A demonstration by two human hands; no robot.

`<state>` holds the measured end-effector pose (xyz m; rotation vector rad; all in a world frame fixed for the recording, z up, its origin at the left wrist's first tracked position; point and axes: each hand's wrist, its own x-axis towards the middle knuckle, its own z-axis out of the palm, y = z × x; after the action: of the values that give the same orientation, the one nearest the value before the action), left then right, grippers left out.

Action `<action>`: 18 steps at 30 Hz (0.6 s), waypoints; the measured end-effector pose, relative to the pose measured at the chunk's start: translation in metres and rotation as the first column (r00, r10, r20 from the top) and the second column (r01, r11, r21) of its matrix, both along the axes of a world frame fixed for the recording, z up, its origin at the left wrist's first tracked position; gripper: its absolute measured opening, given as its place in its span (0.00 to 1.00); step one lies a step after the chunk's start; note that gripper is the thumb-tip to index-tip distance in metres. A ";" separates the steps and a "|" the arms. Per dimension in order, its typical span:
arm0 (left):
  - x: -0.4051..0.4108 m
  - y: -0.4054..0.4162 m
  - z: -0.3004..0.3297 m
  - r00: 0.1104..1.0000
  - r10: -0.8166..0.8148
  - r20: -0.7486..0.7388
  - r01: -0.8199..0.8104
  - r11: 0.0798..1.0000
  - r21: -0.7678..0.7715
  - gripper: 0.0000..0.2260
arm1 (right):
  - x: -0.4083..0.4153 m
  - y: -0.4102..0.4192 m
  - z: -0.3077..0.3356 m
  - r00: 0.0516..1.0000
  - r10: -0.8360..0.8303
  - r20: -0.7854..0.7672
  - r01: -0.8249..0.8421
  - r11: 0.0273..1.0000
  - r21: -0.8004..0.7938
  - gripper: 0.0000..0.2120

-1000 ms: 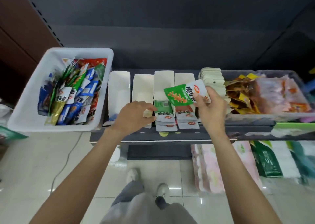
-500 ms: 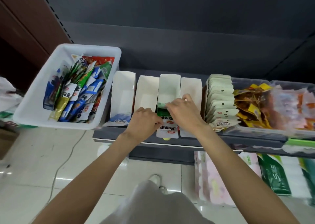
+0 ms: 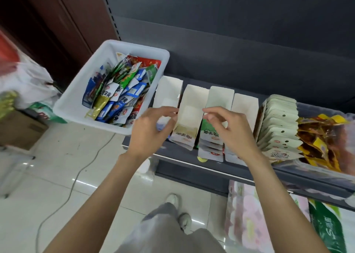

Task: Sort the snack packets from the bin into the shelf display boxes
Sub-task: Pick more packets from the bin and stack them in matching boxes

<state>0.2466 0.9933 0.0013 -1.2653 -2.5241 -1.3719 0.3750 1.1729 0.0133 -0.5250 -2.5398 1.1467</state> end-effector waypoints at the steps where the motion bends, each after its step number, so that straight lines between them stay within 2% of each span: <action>1: -0.010 -0.012 0.003 0.996 0.061 0.058 -0.063 0.997 0.034 0.09 | -0.011 -0.008 0.004 1.000 0.029 0.000 -0.029 0.999 -0.028 0.10; 5: -0.064 -0.061 -0.003 0.940 0.284 0.188 -0.285 0.958 -0.023 0.06 | -0.065 -0.041 0.005 0.988 0.155 0.024 -0.154 0.988 -0.023 0.10; 9: -0.134 -0.103 -0.022 0.901 0.421 0.102 -0.393 0.894 -0.216 0.12 | -0.134 -0.073 -0.005 0.959 0.278 0.053 -0.281 0.957 0.068 0.11; 12: -0.180 -0.117 -0.030 0.905 0.414 0.095 -0.342 0.843 -0.416 0.19 | -0.186 -0.095 -0.019 0.949 0.305 0.084 -0.316 0.930 0.187 0.12; 15: -0.211 -0.121 -0.037 0.954 0.293 0.066 -0.178 0.727 -0.663 0.22 | -0.238 -0.120 -0.034 0.947 0.282 0.155 -0.314 0.914 0.257 0.14; 17: -0.224 -0.119 -0.044 0.972 0.230 0.052 -0.119 0.671 -0.732 0.26 | -0.267 -0.132 -0.045 0.949 0.223 0.223 -0.292 0.889 0.353 0.19; 18: -0.230 -0.119 -0.048 0.977 0.208 0.047 -0.108 0.670 -0.735 0.28 | -0.280 -0.137 -0.049 0.941 0.187 0.281 -0.293 0.866 0.405 0.22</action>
<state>0.0171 0.8745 -0.0463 -0.9577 -3.3324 -0.3706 0.0950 1.0363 -0.0359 -0.2363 -3.0144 0.5539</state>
